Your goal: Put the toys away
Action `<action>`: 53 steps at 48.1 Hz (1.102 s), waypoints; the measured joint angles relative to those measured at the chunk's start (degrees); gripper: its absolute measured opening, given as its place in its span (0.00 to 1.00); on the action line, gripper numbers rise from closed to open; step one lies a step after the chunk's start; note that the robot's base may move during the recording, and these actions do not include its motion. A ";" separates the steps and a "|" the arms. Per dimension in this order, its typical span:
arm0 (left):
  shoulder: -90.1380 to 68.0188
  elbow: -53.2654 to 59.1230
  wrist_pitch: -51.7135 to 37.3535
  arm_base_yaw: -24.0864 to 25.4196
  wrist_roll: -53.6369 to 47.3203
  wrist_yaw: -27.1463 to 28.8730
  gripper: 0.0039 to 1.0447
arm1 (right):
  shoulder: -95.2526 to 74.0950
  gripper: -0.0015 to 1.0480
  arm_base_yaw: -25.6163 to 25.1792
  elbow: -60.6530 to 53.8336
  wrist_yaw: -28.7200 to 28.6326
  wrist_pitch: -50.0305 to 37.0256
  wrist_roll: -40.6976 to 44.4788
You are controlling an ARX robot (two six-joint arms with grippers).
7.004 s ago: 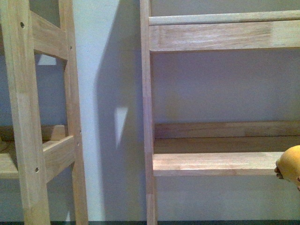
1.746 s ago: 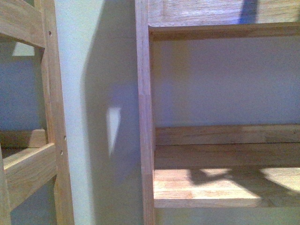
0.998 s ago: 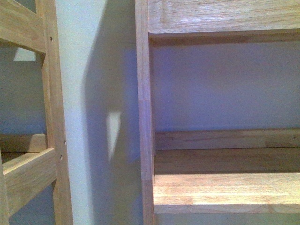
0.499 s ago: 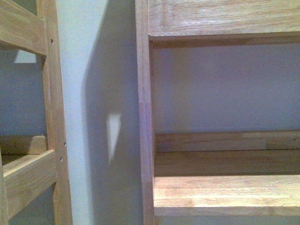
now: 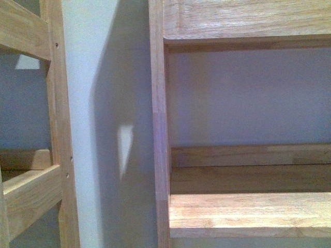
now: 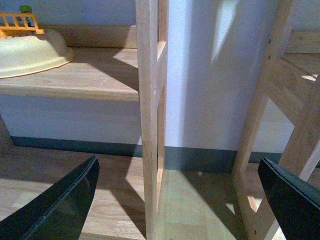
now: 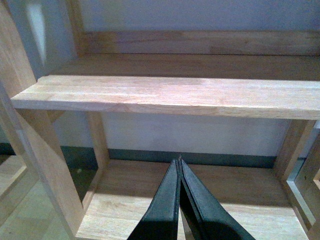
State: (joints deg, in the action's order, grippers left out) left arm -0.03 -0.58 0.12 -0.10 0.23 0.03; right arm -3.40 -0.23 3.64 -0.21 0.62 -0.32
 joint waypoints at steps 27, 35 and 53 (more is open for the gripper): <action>0.00 0.00 0.00 0.00 0.00 0.00 0.94 | 2.99 0.03 0.02 -2.84 0.00 -0.37 0.00; 0.00 0.00 0.00 0.00 0.00 0.00 0.94 | 2.99 0.20 0.02 -2.84 0.00 -0.37 0.09; 0.00 0.00 0.00 0.00 0.00 0.00 0.94 | 3.02 0.73 0.02 -2.84 0.02 -0.37 0.11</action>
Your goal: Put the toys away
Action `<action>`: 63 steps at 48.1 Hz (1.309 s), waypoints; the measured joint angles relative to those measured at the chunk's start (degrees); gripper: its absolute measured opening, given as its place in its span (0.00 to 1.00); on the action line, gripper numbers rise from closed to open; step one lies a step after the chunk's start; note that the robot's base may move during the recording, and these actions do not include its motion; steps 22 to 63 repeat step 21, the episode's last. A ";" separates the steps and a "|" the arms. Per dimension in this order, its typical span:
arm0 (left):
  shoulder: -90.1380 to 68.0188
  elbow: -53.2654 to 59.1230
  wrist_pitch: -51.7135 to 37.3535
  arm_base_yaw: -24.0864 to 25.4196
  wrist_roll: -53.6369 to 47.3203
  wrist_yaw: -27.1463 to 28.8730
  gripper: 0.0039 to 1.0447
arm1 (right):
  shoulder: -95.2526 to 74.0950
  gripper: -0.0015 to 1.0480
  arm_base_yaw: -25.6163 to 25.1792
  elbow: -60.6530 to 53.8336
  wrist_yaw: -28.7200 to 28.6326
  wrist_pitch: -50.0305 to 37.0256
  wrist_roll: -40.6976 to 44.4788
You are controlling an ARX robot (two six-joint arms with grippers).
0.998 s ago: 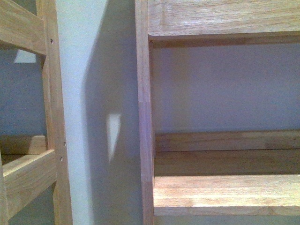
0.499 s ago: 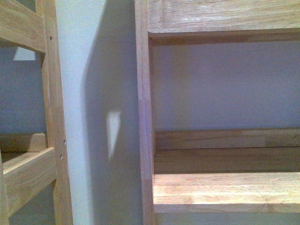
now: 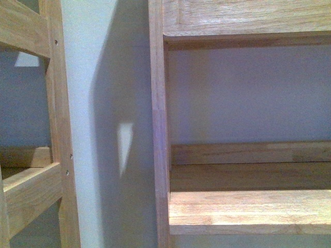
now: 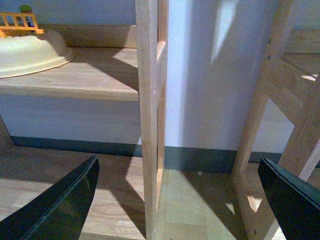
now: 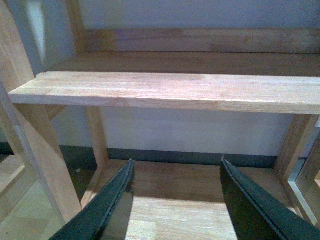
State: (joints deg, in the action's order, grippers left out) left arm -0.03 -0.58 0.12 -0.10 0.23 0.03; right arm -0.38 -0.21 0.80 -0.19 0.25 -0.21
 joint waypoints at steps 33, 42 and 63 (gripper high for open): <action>0.00 0.00 0.00 0.00 0.00 0.00 0.94 | 0.00 0.94 0.00 0.00 0.00 0.00 -0.02; 0.00 0.00 0.00 0.00 0.00 0.00 0.94 | 0.00 0.94 0.00 0.00 0.00 0.00 -0.02; 0.00 0.00 0.00 0.00 0.00 0.00 0.94 | 0.00 0.94 0.00 0.00 0.00 0.00 -0.02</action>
